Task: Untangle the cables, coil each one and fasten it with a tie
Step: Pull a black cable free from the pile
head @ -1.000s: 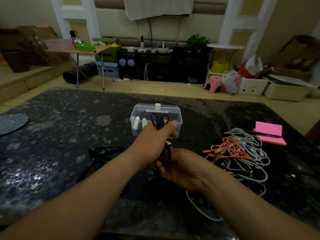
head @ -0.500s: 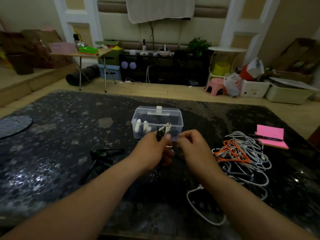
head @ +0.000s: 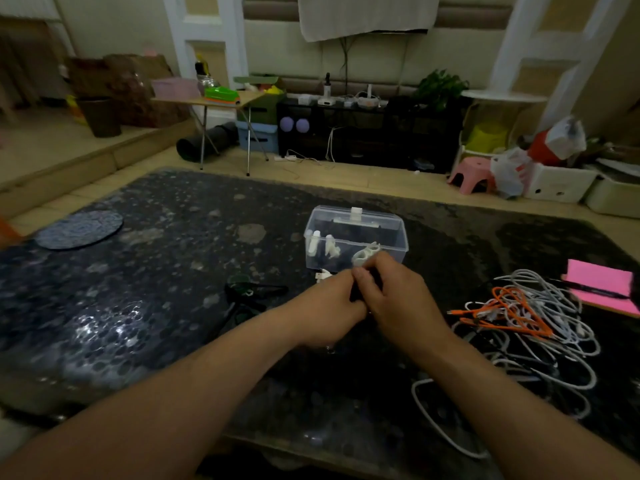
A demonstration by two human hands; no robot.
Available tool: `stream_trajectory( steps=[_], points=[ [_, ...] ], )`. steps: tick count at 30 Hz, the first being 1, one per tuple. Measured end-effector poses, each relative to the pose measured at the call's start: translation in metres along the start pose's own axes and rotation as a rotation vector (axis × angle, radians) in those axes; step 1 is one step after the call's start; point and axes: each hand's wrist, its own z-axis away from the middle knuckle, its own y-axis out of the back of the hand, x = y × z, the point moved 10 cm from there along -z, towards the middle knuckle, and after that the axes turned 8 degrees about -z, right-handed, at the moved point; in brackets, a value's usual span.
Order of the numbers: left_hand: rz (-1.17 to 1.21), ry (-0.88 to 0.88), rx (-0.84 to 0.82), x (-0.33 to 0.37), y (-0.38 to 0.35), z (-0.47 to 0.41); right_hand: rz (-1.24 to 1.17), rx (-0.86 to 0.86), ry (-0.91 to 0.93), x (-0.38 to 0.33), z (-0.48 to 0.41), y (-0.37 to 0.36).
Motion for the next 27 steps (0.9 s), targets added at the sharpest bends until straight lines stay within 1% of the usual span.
stream_trajectory(
  steps=[4,7,11,12,14,16,17,19,21,22,24,27],
  points=[
    [-0.037,0.061,0.068,-0.029,0.011,0.01,-0.029,0.002,0.014,-0.007,-0.001,-0.019],
    [-0.131,0.054,0.127,-0.04,0.023,0.017,-0.062,0.033,0.029,-0.018,0.0,-0.03],
    [-0.291,0.069,0.111,-0.057,0.037,0.024,-0.085,0.036,0.051,-0.036,-0.001,-0.045],
    [-0.319,0.079,0.102,-0.06,0.041,0.026,-0.105,0.031,0.04,-0.039,-0.002,-0.048],
    [-0.323,0.118,0.135,-0.071,0.057,0.027,-0.212,0.025,-0.029,-0.037,-0.004,-0.052],
    [-0.196,0.198,0.229,-0.088,0.087,0.031,-0.291,0.0,-0.131,-0.025,-0.009,-0.058],
    [-0.098,0.241,0.287,-0.101,0.103,0.034,-0.269,-0.043,-0.163,-0.019,-0.012,-0.064],
    [0.177,0.32,0.392,-0.133,0.131,0.043,-0.108,-0.193,-0.168,-0.009,-0.015,-0.084],
    [0.42,0.364,0.463,-0.159,0.144,0.049,0.047,-0.321,-0.11,-0.007,-0.016,-0.109],
    [0.471,0.373,0.481,-0.166,0.147,0.05,0.075,-0.366,-0.08,-0.009,-0.018,-0.121],
    [0.497,0.38,0.494,-0.17,0.148,0.049,0.107,-0.432,-0.027,-0.019,-0.024,-0.143],
    [0.527,0.366,0.462,-0.164,0.146,0.044,0.162,-0.488,0.03,-0.037,-0.042,-0.172]
  ],
)
